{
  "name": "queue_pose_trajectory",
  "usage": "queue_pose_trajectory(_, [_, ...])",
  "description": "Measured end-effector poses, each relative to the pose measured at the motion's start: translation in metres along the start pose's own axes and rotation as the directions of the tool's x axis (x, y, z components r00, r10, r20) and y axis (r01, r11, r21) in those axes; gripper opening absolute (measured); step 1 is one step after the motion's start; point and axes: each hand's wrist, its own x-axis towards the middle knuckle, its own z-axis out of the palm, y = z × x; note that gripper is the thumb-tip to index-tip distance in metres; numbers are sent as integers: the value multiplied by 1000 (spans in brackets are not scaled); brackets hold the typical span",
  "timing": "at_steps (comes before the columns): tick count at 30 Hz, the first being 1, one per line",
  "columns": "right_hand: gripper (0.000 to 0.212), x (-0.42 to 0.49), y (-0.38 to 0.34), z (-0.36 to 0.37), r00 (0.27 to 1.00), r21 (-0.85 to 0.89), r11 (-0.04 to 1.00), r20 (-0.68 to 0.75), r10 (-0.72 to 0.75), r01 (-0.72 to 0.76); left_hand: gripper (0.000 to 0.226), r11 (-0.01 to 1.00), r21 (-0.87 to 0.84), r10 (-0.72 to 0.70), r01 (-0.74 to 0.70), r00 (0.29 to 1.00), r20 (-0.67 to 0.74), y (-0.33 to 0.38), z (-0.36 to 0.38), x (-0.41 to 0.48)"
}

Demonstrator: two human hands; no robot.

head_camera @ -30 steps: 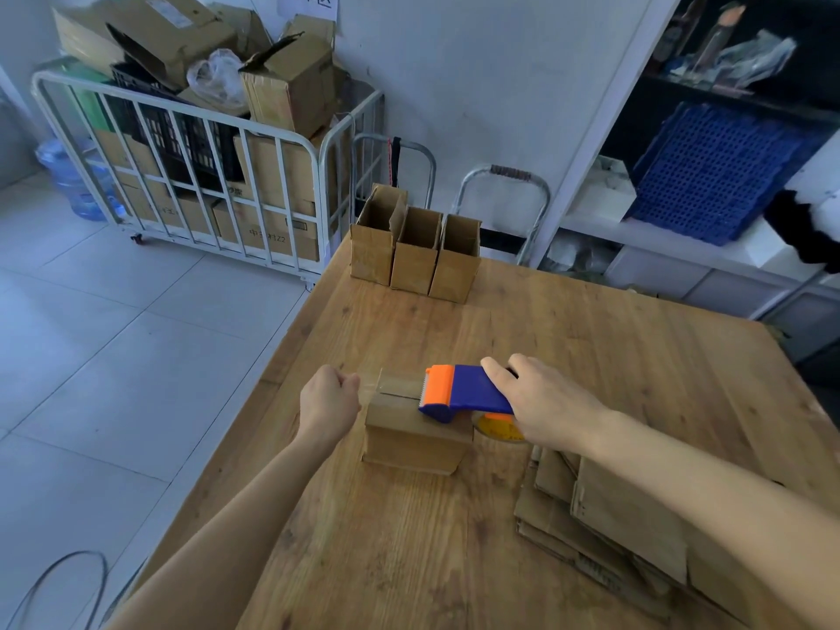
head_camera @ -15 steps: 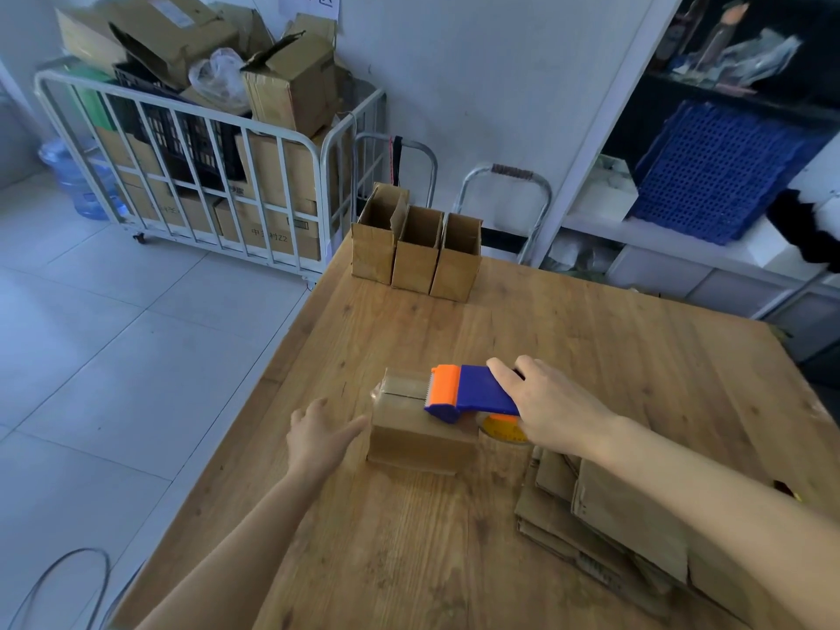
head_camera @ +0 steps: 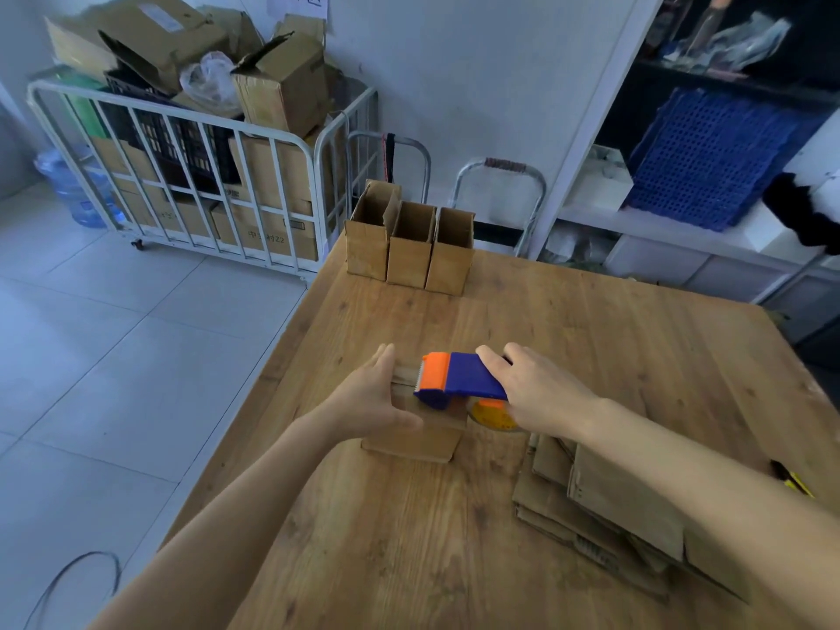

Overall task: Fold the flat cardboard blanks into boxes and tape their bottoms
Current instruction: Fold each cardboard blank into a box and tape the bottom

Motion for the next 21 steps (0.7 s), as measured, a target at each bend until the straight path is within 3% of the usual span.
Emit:
queue_pose_trajectory(2, [78, 0, 1, 2, 1000, 20, 1000, -2, 14, -14, 100, 999, 48, -1, -1, 999, 41, 3, 1, 6])
queue_pose_trajectory(5, [77, 0, 1, 4, 1000, 38, 999, -3, 19, -19, 122, 965, 257, 1, -41, 988, 153, 1, 6, 13])
queue_pose_trajectory(8, [79, 1, 5, 7, 1000, 74, 997, -18, -3, 5, 123, 895, 437, 34, -91, 990, 137, -2, 13, 15])
queue_pose_trajectory(12, [79, -3, 10, 12, 998, 254, 966, -45, -38, 48, 116, 805, 579, 73, -130, 990, 121, -6, 17, 15])
queue_pose_trajectory(16, [74, -6, 14, 10, 998, 391, 918, -31, -53, 61, 113, 760, 630, 90, -155, 987, 135, -6, 15, 15])
queue_pose_trajectory(21, [80, -12, 25, 10, 997, 395, 916, -3, -82, 77, 113, 750, 631, 119, -200, 978, 168, -4, 10, 14])
